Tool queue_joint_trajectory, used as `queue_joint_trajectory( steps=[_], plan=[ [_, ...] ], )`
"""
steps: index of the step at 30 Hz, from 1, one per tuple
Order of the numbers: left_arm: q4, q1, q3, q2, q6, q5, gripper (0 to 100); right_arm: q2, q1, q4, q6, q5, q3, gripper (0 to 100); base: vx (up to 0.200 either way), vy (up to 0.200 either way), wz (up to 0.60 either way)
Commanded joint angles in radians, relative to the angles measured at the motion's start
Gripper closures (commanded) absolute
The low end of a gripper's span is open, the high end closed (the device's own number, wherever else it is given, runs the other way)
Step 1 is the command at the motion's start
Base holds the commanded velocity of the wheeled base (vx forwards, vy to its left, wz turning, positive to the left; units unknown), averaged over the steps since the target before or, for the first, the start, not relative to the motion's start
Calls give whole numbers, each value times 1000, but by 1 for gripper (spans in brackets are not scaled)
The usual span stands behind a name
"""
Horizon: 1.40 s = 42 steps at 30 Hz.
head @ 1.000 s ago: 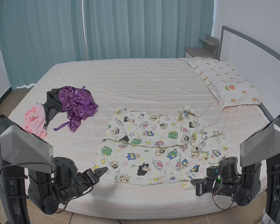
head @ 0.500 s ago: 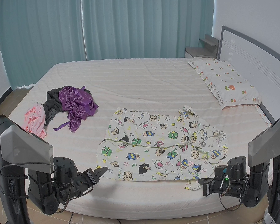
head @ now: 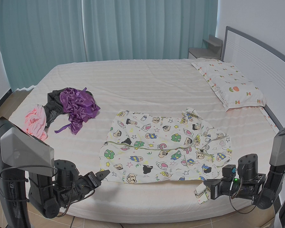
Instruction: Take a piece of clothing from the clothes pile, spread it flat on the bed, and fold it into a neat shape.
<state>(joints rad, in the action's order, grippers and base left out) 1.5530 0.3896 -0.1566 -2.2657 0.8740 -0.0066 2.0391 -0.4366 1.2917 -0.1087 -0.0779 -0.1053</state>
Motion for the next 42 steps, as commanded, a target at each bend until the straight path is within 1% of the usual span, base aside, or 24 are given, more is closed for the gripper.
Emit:
queue_joint_trajectory(
  steps=[1, 2, 3, 7, 11, 15, 16, 21, 25, 26, 30, 32, 33, 36, 39, 42],
  plan=[
    [18, 0, 0, 0, 0, 0, 0, -148, -10, -121, 12, 0, -68, 100, 0, 0, 0],
    [18, 0, 0, 0, 0, 0, 0, -155, -11, -144, 12, 0, -77, 100, 0, 0, 0],
    [18, 0, 0, 0, 0, 0, 0, -183, -24, -221, 14, 0, -111, 100, 0, 0, 0],
    [18, 0, 0, -1, 0, 0, 0, -185, -50, -347, 14, 3, -163, 100, 0, 0, 0],
    [18, 0, 0, -1, 0, 0, 0, -175, -67, -379, 15, 1, -175, 100, 0, 0, 0],
    [18, 0, 0, -1, 0, 0, 0, -145, -105, -384, 14, 4, -175, 100, 0, 0, 0],
    [18, 0, 0, -1, 0, 0, 0, -134, -114, -384, 14, 6, -175, 0, 0, 0, 0],
    [18, 0, 0, -1, 0, 0, 0, -116, -114, -384, 14, 6, -159, 0, 0, 0, 0],
    [18, 0, 0, -1, 0, 0, 0, -134, -108, -368, 3, 4, -111, 0, 0, 0, 0],
    [18, 0, 0, -1, 0, 0, 0, -146, -94, -368, 1, 4, -99, 0, 0, 0, 0],
    [18, 0, 0, -1, 0, 0, 0, -149, 7, -371, 3, -14, -60, 0, 0, 0, 0],
    [18, 0, 0, -1, 0, 0, 0, -129, 59, -370, 3, -42, -51, 0, 0, 0, 0],
    [18, 0, 0, -1, 0, 0, 0, -103, 110, -370, 1, -85, -50, 0, 0, 0, 0],
    [18, 0, 0, -1, 0, 0, 0, -53, 179, -370, 0, -154, -62, 0, 0, 0, 0],
    [18, 0, 0, -1, 0, 0, 0, 24, 216, -370, -2, -174, -91, 0, 0, 0, 0],
    [18, 0, 0, -1, 0, 0, 0, 101, 216, -367, -2, -174, -117, 0, 0, 0, 0]
  ],
)
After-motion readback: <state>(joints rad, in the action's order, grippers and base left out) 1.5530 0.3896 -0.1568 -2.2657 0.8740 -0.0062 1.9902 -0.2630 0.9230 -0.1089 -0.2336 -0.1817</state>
